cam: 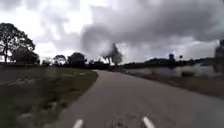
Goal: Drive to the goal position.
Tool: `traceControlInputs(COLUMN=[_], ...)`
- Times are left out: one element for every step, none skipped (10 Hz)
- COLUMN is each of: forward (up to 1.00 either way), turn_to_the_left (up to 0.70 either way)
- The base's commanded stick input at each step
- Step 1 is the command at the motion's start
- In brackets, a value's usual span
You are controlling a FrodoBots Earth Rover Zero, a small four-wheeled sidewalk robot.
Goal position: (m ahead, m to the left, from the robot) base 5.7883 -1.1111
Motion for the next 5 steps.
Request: traceControlInputs(forward=[0.70,0.70,0.70,0.70,0.70], turn_to_the_left=[0.00,0.00,0.00,0.00,0.00])
